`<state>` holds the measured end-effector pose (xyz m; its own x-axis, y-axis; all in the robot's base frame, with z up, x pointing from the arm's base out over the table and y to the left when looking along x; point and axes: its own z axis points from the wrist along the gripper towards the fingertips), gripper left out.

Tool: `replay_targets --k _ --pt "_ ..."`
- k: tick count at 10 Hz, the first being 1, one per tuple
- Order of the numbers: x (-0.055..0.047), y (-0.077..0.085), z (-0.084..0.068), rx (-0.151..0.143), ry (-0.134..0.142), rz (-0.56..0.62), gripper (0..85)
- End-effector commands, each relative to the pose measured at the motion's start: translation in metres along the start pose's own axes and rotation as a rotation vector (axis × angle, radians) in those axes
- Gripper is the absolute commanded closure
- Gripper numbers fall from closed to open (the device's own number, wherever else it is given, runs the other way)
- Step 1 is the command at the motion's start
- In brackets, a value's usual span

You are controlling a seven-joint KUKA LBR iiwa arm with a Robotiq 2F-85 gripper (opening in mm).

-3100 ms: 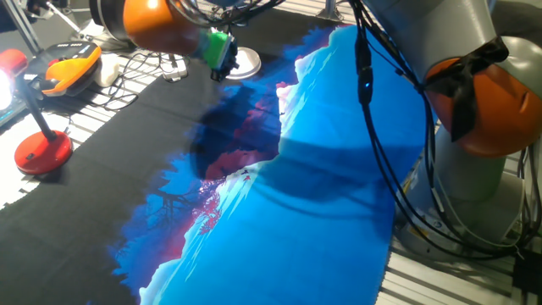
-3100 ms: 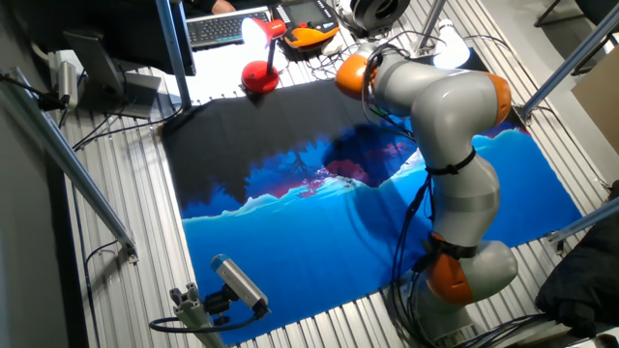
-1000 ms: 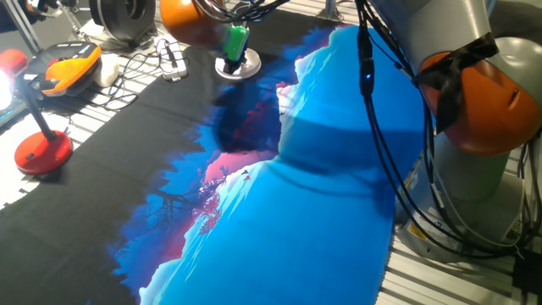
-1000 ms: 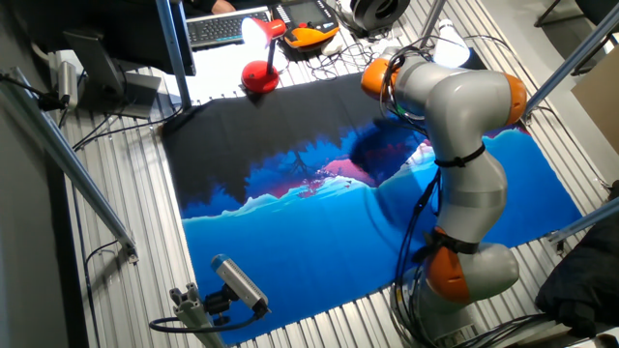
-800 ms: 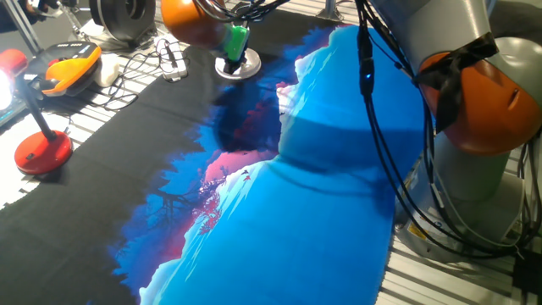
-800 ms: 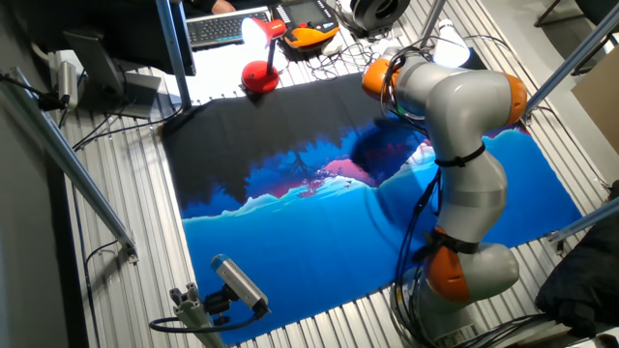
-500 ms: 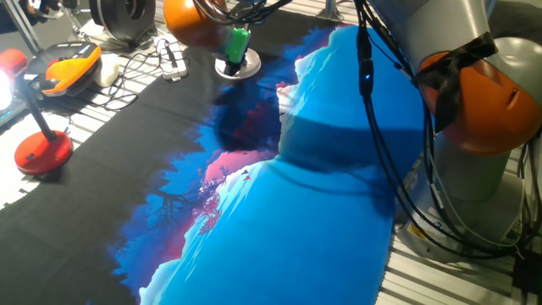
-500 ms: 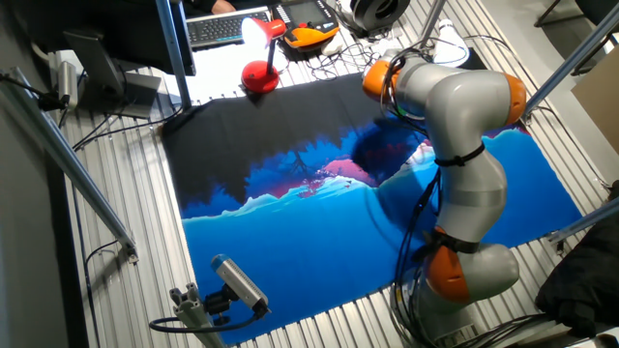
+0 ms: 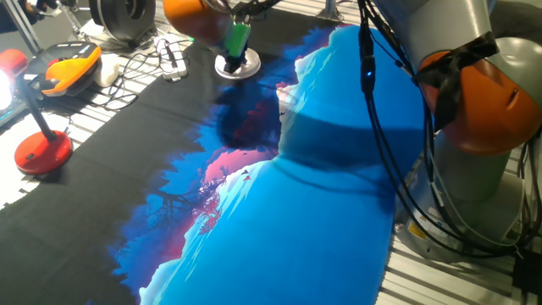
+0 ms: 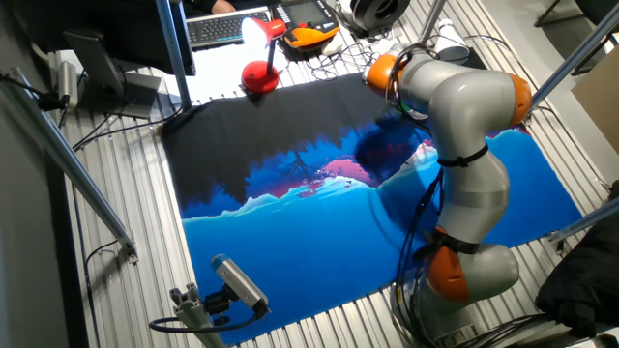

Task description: Turn off the desk lamp by pressing the button

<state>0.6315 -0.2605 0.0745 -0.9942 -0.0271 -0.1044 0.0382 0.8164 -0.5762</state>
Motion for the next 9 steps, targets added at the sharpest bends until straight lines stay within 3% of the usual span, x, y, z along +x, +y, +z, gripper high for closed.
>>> replay_targets --k 1,4,6,9 --pt "0.002 0.002 -0.007 -0.006 0.009 0.004 85.0" --pt "0.013 0.019 -0.03 -0.001 0.04 0.032 85.0" --pt "0.024 0.033 -0.047 -0.041 0.068 0.071 85.0" --pt "0.043 0.063 -0.08 -0.032 0.114 0.114 85.0"
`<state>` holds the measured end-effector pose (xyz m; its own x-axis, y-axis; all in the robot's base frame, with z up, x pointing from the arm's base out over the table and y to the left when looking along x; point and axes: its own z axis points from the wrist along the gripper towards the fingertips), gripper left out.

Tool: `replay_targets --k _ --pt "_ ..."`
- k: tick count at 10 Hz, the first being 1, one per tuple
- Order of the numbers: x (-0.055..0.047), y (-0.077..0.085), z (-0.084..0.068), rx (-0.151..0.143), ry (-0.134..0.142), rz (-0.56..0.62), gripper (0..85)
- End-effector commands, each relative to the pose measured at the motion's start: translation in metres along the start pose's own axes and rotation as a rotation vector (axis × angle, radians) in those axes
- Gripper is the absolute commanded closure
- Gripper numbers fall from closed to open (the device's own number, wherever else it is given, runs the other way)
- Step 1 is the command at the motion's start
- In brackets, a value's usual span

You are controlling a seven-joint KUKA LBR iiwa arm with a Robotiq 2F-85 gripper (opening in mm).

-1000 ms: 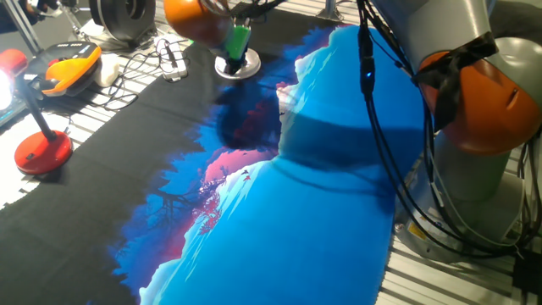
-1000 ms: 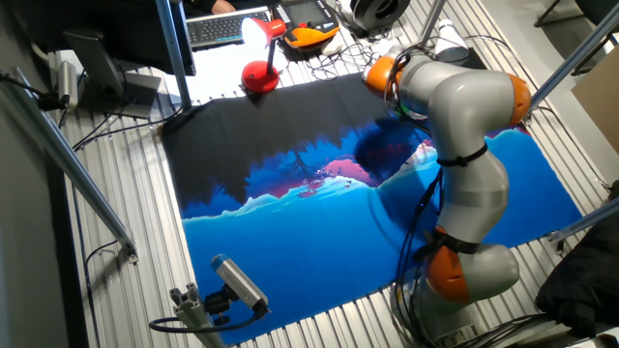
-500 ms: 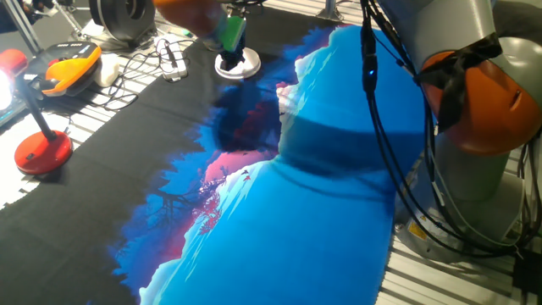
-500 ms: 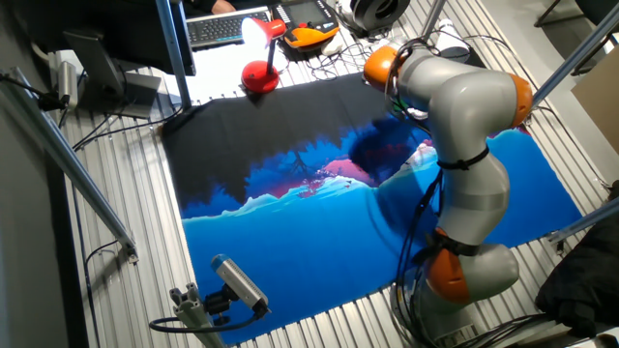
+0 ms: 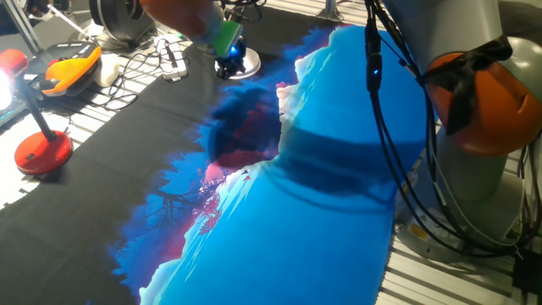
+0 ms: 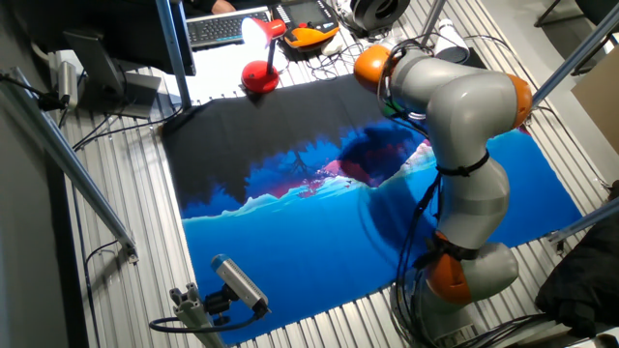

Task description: Turn off the desk lamp by pressing the button

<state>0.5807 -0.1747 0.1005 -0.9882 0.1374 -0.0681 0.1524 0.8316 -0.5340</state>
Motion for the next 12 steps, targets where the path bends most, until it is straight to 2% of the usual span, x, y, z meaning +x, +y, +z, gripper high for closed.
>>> replay_targets --k 1,2,4,5,6,7,8,11,12 --pt "0.006 0.017 -0.015 -0.009 0.012 0.006 85.0" --pt "0.011 0.021 -0.022 -0.044 0.029 0.028 85.0" --pt "0.018 0.026 -0.033 -0.151 0.079 0.065 85.0" --pt "0.018 0.026 -0.034 -0.209 0.101 0.087 85.0" --pt "0.019 0.026 -0.035 -0.286 0.133 0.11 85.0" --pt "0.019 0.026 -0.035 -0.345 0.166 0.121 85.0" --pt "0.02 0.026 -0.037 -0.355 0.175 0.123 85.0" --pt "0.02 0.024 -0.043 -0.354 0.164 0.111 85.0" --pt "0.02 0.024 -0.042 -0.341 0.155 0.1 85.0"
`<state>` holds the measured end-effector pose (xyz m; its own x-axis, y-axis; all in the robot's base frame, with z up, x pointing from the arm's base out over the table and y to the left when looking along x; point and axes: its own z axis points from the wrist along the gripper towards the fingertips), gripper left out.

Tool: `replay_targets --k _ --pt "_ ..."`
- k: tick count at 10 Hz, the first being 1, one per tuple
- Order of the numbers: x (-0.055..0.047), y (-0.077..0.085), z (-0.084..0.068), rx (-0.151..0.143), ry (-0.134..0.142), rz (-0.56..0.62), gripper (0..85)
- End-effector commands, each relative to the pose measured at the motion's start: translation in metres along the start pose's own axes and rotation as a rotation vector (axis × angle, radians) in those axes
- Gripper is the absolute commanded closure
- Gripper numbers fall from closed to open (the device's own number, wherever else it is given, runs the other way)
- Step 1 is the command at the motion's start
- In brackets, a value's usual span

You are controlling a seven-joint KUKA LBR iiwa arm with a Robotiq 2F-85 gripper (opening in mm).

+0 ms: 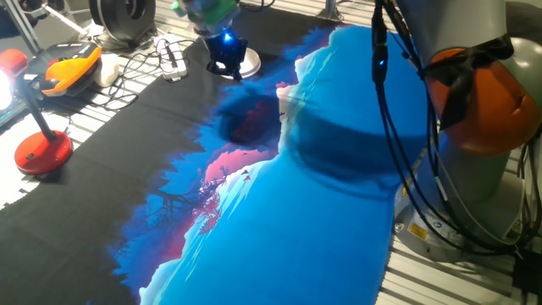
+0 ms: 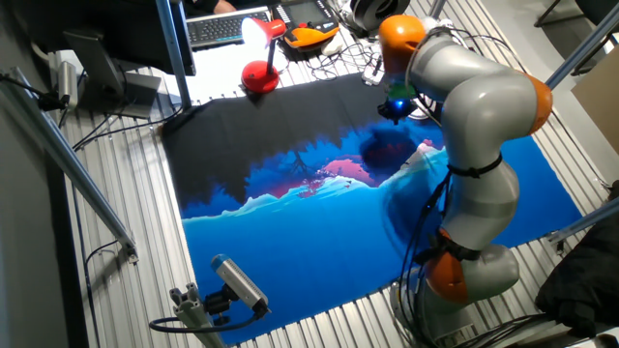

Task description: Turn off the desk lamp by pressing the button

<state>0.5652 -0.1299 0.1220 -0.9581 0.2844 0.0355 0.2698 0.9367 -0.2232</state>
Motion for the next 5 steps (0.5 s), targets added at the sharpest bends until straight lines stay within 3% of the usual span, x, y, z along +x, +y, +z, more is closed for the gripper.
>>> replay_targets --k 1,3,5 --pt "0.0 0.0002 0.0003 0.034 -0.009 -0.013 85.0" --pt "0.0 0.0002 0.0003 0.082 -0.022 -0.016 85.0" --pt "0.0 0.0002 0.0003 0.071 -0.034 -0.031 85.0"
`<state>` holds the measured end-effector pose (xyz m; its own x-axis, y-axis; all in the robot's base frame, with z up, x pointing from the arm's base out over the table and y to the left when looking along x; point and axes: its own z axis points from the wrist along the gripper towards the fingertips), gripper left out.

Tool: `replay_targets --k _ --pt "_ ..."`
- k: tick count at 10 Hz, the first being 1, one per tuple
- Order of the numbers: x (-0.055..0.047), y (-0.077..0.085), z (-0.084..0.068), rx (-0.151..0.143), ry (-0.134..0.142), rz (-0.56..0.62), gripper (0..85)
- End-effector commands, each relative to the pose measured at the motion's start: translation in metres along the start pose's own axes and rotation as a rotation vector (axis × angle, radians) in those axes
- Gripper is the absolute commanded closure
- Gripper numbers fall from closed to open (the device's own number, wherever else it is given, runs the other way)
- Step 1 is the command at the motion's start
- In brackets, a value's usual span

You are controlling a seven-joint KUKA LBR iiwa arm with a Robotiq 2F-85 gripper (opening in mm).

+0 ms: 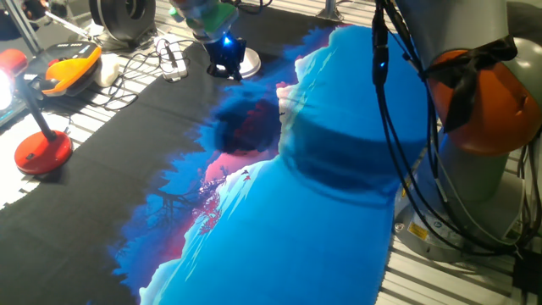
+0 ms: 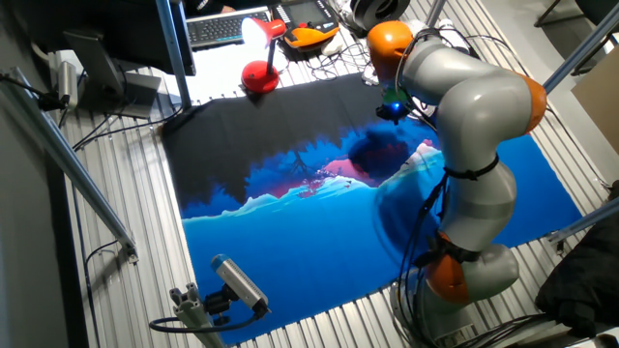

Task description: Turn off the desk lamp by pressing the button

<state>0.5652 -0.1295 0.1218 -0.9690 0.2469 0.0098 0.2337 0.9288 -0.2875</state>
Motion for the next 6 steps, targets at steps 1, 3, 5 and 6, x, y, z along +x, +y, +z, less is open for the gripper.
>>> replay_targets --k 1,3,5,6 --pt "-0.0001 -0.0003 0.0002 -0.01 -0.012 -0.003 85.0" --pt "-0.0001 -0.0003 0.0002 -0.039 0.009 -0.025 85.0" --pt "-0.0001 -0.0003 0.0002 -0.066 0.051 -0.026 85.0" --pt "-0.0001 -0.0003 0.0002 -0.101 0.065 -0.008 85.0"
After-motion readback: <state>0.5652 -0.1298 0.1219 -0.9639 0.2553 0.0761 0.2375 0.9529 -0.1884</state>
